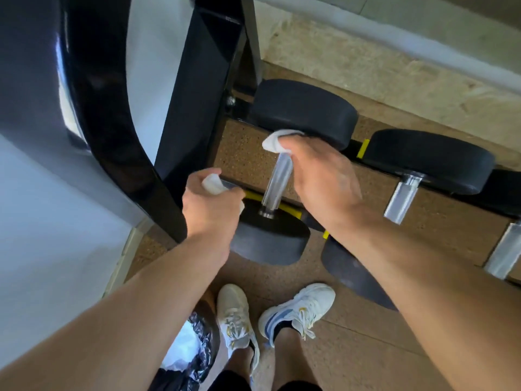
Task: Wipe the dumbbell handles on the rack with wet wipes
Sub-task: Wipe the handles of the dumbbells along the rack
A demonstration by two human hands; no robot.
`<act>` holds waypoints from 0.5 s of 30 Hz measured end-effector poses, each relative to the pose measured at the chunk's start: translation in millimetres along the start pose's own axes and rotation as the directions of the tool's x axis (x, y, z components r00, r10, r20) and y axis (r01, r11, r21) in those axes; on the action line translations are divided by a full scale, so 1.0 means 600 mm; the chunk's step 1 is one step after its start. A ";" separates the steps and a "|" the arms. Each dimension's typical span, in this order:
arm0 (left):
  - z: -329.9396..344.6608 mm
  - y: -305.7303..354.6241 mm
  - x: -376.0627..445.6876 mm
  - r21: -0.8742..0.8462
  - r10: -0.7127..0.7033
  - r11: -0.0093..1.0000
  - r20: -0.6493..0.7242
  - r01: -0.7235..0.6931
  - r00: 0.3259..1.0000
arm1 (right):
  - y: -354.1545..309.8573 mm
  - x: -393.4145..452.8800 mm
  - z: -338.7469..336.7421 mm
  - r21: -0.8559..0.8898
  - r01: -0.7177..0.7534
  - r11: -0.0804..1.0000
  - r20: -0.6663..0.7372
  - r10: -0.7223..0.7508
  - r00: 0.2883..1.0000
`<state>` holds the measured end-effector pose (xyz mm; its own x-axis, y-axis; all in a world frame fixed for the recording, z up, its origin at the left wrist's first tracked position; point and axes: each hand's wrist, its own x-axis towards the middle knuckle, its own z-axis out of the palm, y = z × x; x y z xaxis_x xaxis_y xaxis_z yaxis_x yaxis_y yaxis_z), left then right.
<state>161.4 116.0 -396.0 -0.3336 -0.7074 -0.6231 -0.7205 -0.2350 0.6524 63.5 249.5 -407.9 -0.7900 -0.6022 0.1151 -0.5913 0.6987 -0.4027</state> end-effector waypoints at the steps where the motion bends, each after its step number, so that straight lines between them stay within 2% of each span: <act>1: 0.002 -0.004 0.004 0.058 0.098 0.994 -0.035 -0.095 0.995 | 0.009 0.015 0.014 -0.049 0.083 0.995 0.103 -0.078 0.992; 3: 0.013 -0.018 0.012 0.116 0.206 0.974 -0.107 -0.194 0.973 | 0.022 0.037 0.040 -0.169 0.232 0.958 0.287 -0.178 0.941; 6: 0.037 -0.037 0.017 0.114 0.148 0.986 -0.239 -0.124 0.960 | 0.025 0.048 0.054 -0.232 0.406 0.884 0.488 -0.255 0.835; 9: 0.050 -0.045 0.017 0.129 0.133 0.987 -0.350 -0.093 0.927 | 0.005 0.027 0.053 -0.138 0.411 0.901 0.564 -0.270 0.781; 11: 0.050 -0.050 0.020 0.114 0.111 0.991 -0.368 -0.073 0.923 | -0.013 -0.009 0.051 0.037 0.308 0.951 0.602 -0.267 0.752; 13: 0.049 -0.051 0.021 0.106 0.104 0.992 -0.356 -0.070 0.929 | -0.024 -0.020 0.033 0.197 0.098 0.976 0.563 -0.194 0.803; 14: 0.050 -0.051 0.020 0.110 0.108 0.991 -0.347 -0.074 0.932 | -0.024 -0.013 0.025 0.241 0.025 0.970 0.490 -0.144 0.860; 15: 0.052 -0.049 0.019 0.116 0.112 0.990 -0.337 -0.077 0.935 | -0.020 -0.003 0.020 0.245 0.045 0.968 0.349 -0.131 0.928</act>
<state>159.7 135.7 -435.5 -0.1878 -0.9123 -0.3640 -0.7583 -0.1009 0.6441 74.0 237.4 -414.2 -0.5993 -0.7850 -0.1569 -0.5682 0.5551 -0.6074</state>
